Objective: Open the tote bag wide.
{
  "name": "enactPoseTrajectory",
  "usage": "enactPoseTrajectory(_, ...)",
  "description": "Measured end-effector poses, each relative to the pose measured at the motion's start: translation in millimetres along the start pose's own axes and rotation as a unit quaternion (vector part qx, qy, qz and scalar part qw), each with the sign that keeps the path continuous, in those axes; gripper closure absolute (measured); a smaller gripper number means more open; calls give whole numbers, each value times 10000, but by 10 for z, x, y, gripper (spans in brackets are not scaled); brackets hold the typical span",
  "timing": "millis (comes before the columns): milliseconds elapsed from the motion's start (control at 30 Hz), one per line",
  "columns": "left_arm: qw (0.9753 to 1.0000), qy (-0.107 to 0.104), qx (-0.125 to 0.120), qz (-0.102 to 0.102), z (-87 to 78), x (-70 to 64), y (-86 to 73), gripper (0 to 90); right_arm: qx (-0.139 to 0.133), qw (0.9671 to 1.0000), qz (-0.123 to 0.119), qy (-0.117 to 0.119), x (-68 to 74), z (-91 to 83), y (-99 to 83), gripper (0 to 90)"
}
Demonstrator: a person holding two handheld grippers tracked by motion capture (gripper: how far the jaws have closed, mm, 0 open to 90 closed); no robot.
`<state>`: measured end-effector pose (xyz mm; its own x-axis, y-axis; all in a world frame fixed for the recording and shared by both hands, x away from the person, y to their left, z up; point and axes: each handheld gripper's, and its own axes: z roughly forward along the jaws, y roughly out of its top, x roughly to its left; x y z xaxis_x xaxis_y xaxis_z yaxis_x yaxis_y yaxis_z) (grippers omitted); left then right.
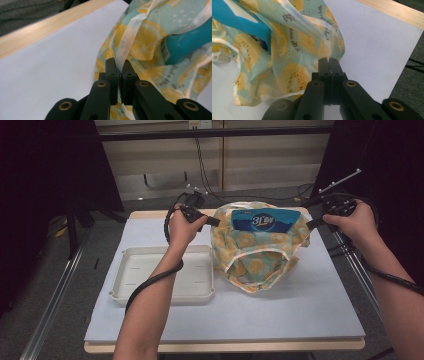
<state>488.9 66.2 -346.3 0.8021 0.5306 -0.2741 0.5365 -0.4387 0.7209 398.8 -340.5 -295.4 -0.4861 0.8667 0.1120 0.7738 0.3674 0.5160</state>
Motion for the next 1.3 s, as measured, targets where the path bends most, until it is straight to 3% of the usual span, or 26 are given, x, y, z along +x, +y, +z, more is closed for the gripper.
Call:
enactPoseTrajectory(67,9999,0,-98,-97,32,28,-7,881,-2,10000,43,6,-9,9,-5,900)
enactPoseTrajectory(200,9999,-86,-50,-121,113,52,-17,899,4,10000,91,-9,-40,47,-14,900)
enactPoseTrajectory(533,9996,-4,1,-298,195,130,-78,900,23,9999,122,-43,-86,115,-43,900)
enactPoseTrajectory(567,9993,-58,-76,-354,207,136,-80,900,23,9999,122,-43,-86,115,-43,900)
enactPoseTrajectory(767,9991,5,53,-430,256,164,-88,900,42,9998,171,-67,-107,157,-56,900)
enactPoseTrajectory(933,9980,-18,57,-622,334,174,-120,900,68,9998,156,-65,-124,195,-75,900)
enactPoseTrajectory(1100,9985,6,157,-529,377,196,-152,900,96,9997,188,-82,-145,259,-95,900)
enactPoseTrajectory(1200,9979,25,86,-636,408,195,-174,900,111,9996,243,-109,-152,296,-105,900)
enactPoseTrajectory(1300,9982,28,165,-572,414,224,-189,900,139,9996,229,-101,-156,309,-106,900)
